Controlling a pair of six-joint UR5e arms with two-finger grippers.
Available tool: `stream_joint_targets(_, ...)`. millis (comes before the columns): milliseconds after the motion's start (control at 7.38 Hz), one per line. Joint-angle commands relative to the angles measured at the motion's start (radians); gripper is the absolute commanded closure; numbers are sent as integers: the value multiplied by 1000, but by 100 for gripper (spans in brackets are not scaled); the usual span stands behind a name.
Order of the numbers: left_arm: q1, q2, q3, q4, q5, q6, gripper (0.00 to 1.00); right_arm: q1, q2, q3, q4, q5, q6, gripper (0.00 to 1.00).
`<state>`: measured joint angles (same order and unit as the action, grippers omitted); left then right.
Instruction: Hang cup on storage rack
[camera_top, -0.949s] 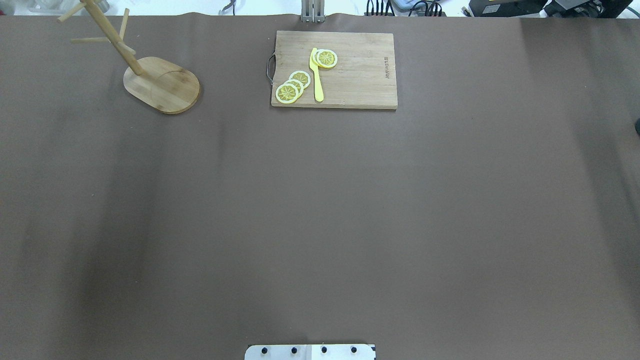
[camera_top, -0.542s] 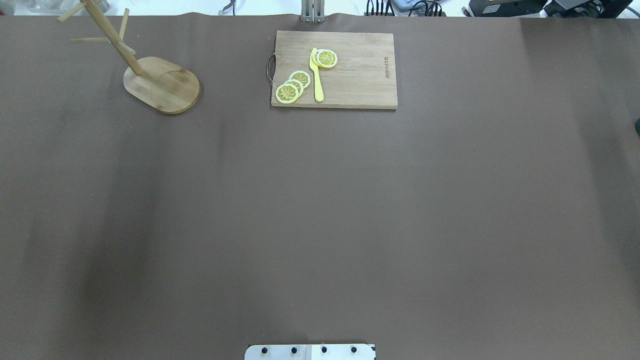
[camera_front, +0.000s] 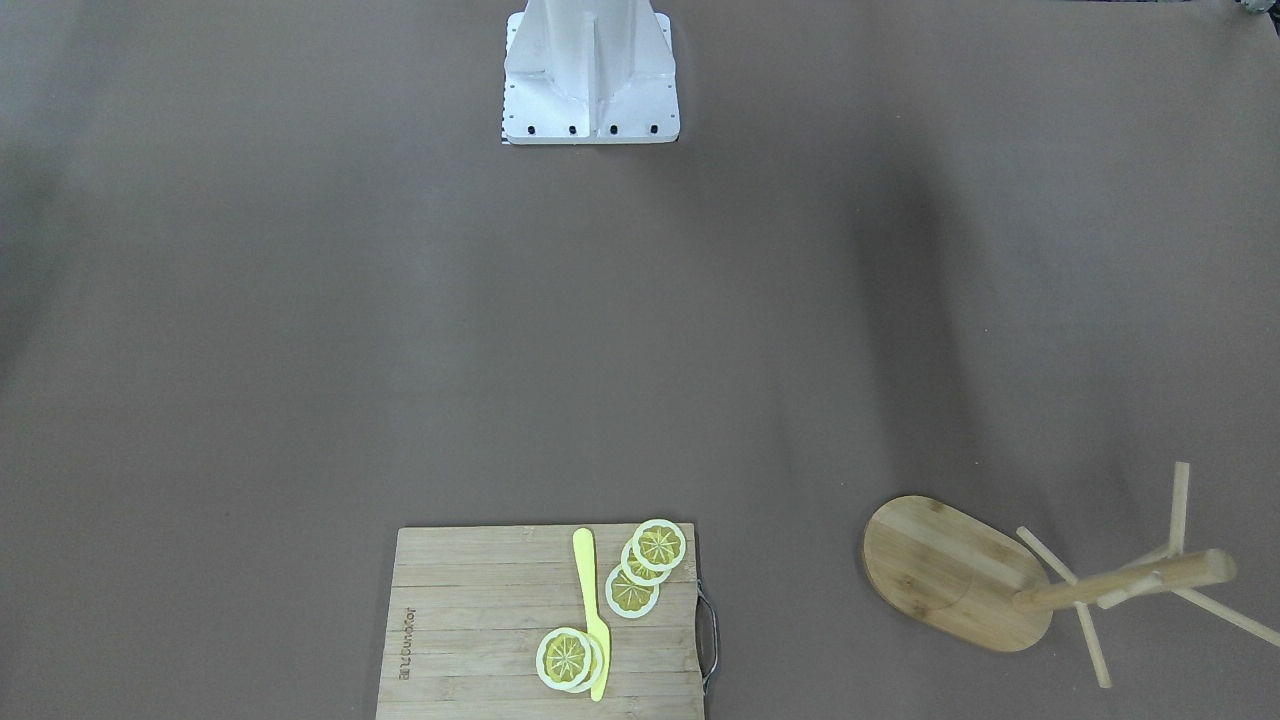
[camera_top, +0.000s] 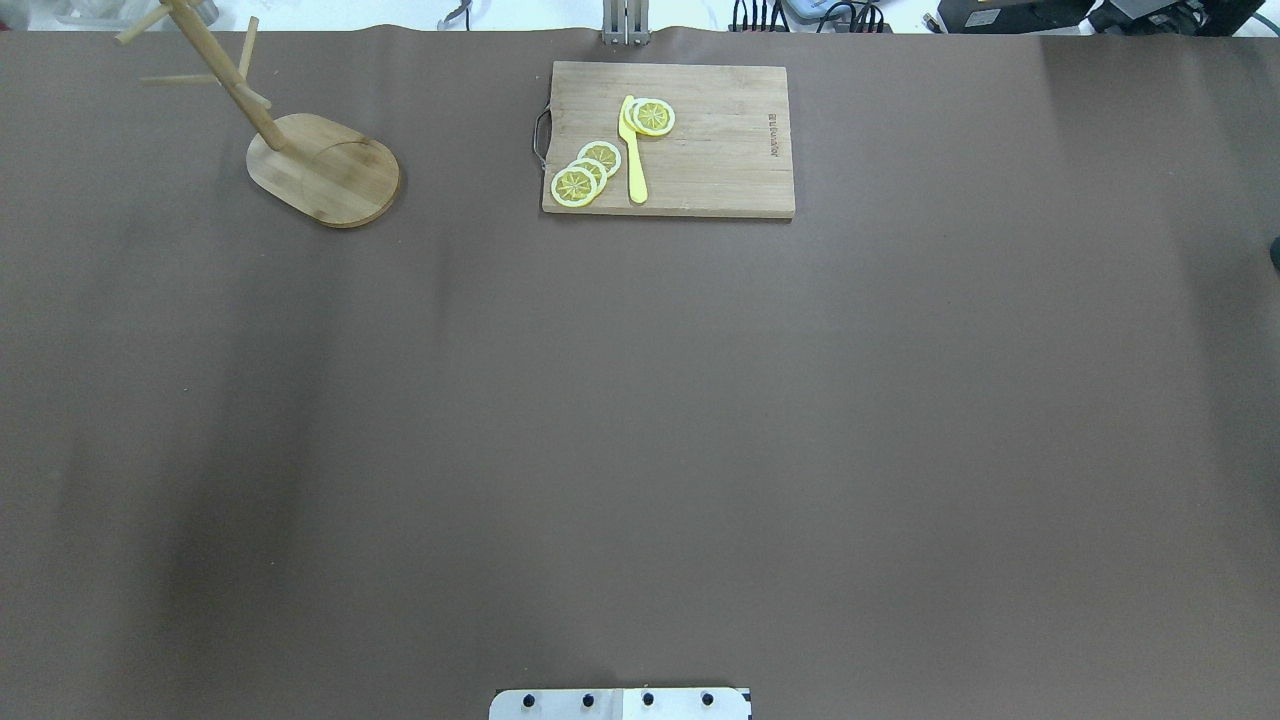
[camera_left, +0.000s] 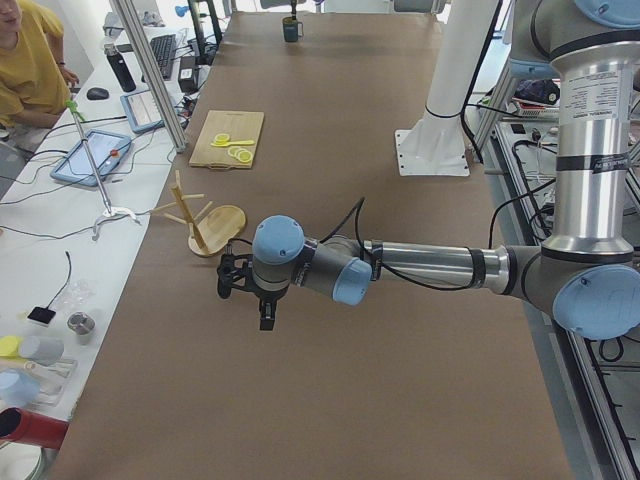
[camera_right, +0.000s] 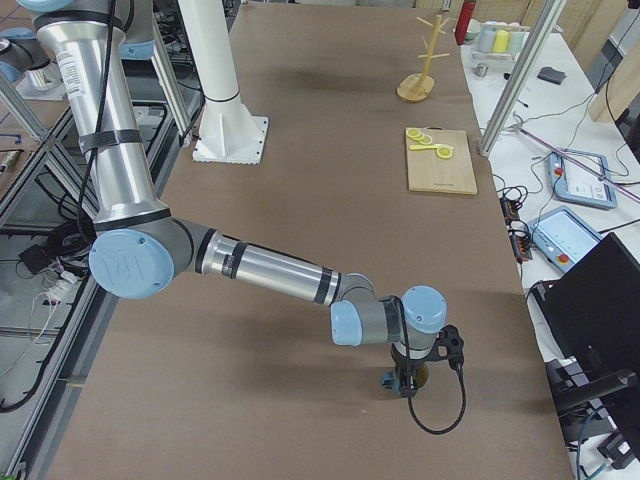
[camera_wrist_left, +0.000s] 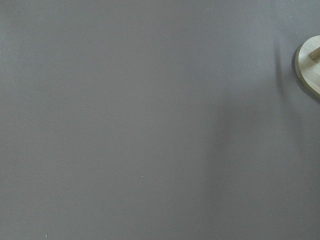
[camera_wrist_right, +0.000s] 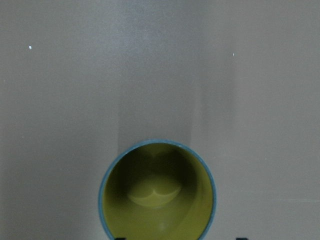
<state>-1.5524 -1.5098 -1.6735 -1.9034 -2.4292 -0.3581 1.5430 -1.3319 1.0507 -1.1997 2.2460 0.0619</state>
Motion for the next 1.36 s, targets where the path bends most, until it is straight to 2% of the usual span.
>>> stream_joint_targets(0,0,-1,-2,-2,1,-1,2,2,45,-84,9,0,6,24)
stream_joint_targets(542,0,-3,-3,-13,2,-1,2,2,43,-104,9,0,10,29)
stream_joint_targets(813,0,-1,-3,-19,2,-1,2,2,43,-112,9,3,12,35)
stream_joint_targets(1220,0,3,-11,-19,2,-1,2,2,43,-120,11,6,35,38)
